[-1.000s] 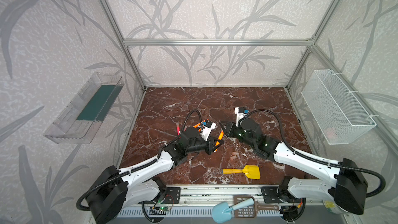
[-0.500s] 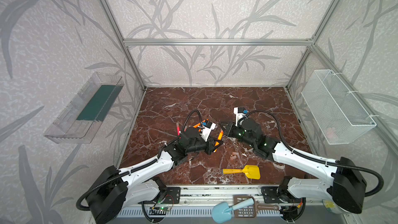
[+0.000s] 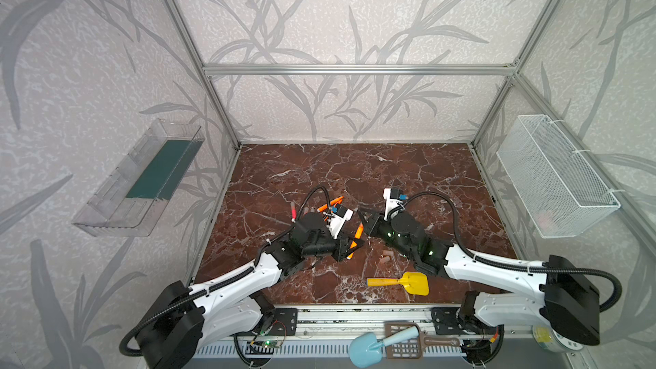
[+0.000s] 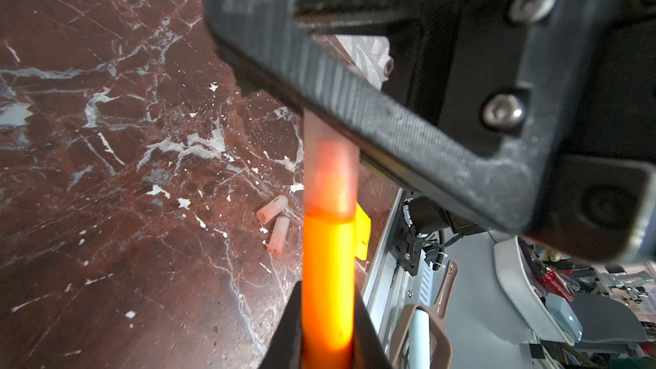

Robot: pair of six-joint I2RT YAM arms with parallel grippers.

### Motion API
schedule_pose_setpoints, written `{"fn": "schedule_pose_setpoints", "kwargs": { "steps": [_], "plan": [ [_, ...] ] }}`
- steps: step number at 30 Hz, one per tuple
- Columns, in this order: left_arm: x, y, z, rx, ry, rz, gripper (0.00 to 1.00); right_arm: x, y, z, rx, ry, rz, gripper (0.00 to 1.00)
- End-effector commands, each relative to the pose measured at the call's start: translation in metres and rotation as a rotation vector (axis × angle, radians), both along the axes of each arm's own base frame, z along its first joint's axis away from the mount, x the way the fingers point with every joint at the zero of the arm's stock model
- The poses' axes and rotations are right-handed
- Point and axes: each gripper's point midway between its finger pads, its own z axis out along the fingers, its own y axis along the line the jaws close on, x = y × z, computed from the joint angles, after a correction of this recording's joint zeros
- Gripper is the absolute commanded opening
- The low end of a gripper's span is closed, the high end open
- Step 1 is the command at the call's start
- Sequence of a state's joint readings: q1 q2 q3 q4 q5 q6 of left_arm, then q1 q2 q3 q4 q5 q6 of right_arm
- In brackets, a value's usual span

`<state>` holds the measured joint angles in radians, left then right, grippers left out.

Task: Insert the pens into the pen caps
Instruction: 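Press down on the pink cap with the right gripper while left holds the marker, then draw the right gripper back while left carries the capped orange marker toward the other markers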

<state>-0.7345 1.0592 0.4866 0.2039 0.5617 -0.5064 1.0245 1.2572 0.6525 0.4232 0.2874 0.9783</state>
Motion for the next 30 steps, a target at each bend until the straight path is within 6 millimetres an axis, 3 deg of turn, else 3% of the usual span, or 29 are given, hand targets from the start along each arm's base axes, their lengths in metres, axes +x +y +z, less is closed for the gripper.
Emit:
{"fn": "schedule_pose_setpoints", "kwargs": {
  "steps": [1,11,17,24,26,30],
  "plan": [
    [0.052,0.025,0.024,0.032,-0.137,0.278,0.00,-0.053,0.031,-0.037,-0.073,0.106,0.179,0.00],
    [0.059,0.049,0.024,0.132,-0.195,0.404,0.00,-0.063,0.038,-0.049,-0.115,0.145,0.165,0.00],
    [0.052,0.040,0.037,0.002,-0.166,0.344,0.00,-0.070,0.042,-0.033,-0.001,-0.003,0.245,0.00],
    [0.041,0.037,0.053,-0.076,-0.197,0.290,0.00,-0.080,0.038,-0.026,0.000,-0.099,0.311,0.00],
    [0.042,0.038,0.051,-0.066,-0.199,0.296,0.00,-0.081,0.039,-0.030,0.001,-0.066,0.302,0.00],
    [0.050,0.048,0.040,-0.013,-0.197,0.365,0.00,-0.091,0.037,-0.063,-0.089,0.156,0.200,0.00]
  ]
}}
